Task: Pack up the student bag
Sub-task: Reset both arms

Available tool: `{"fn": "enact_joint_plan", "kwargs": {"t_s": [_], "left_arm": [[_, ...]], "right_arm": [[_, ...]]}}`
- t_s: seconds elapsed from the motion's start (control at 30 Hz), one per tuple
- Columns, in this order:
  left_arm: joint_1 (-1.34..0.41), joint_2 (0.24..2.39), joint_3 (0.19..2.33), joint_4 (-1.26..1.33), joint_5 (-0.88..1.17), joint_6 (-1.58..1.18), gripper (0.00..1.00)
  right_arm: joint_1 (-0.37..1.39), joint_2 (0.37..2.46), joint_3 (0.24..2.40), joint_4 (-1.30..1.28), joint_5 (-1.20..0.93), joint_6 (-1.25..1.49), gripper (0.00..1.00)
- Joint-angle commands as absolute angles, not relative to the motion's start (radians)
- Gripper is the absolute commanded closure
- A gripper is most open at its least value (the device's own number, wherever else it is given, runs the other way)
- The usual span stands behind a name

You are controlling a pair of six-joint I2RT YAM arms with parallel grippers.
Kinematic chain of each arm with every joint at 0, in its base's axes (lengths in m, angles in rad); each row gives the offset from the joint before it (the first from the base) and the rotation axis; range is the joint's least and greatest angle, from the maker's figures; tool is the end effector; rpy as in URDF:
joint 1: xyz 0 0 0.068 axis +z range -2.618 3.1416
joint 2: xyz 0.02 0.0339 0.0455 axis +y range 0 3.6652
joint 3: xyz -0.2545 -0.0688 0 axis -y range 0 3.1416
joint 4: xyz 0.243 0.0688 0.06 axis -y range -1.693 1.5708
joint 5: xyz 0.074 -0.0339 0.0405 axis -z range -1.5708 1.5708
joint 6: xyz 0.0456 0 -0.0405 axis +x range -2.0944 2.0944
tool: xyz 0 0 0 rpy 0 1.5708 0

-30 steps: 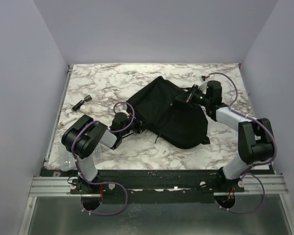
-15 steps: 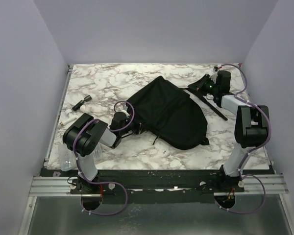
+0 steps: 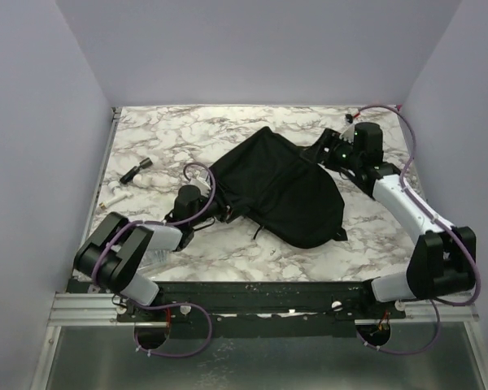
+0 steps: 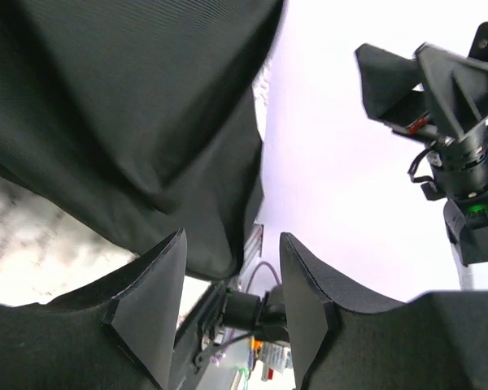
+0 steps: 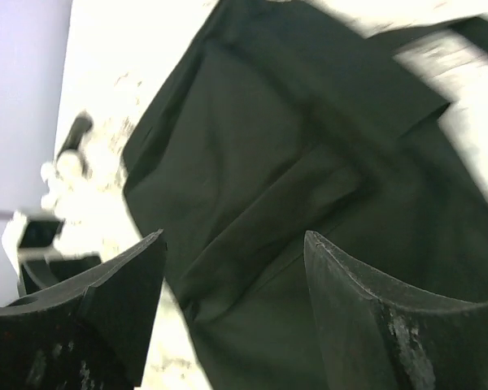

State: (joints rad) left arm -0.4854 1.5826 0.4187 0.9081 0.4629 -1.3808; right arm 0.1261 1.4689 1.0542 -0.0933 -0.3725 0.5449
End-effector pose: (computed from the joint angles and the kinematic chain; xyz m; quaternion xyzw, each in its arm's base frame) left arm 0.2429 -0.1511 0.1395 -0.2071 0.7552 -0.5860 0.2083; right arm 0.3376 0.0595 0.2670 0.0843 0.8482 0.3147 0.4176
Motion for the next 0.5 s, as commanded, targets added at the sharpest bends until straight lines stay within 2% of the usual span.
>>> {"fn": "enact_joint_plan", "kwargs": {"t_s": [0.0, 0.2, 0.37, 0.47], "left_arm": [[-0.486, 1.366, 0.381, 0.705, 0.48, -1.228, 0.47], [-0.49, 0.96, 0.461, 0.204, 0.378, -0.988, 0.38], [-0.487, 0.662, 0.678, -0.237, 0.23, -0.769, 0.27], [-0.481, 0.54, 0.839, -0.402, 0.154, -0.655, 0.22]], "right_arm": [[0.253, 1.3, 0.969, -0.205, -0.298, 0.466, 0.26], [0.301, 1.062, 0.931, -0.286, -0.315, 0.458, 0.16], [0.3, 0.86, 0.999, -0.354, -0.281, 0.447, 0.12], [0.301, 0.783, 1.08, -0.413, -0.276, 0.406, 0.1]]}}
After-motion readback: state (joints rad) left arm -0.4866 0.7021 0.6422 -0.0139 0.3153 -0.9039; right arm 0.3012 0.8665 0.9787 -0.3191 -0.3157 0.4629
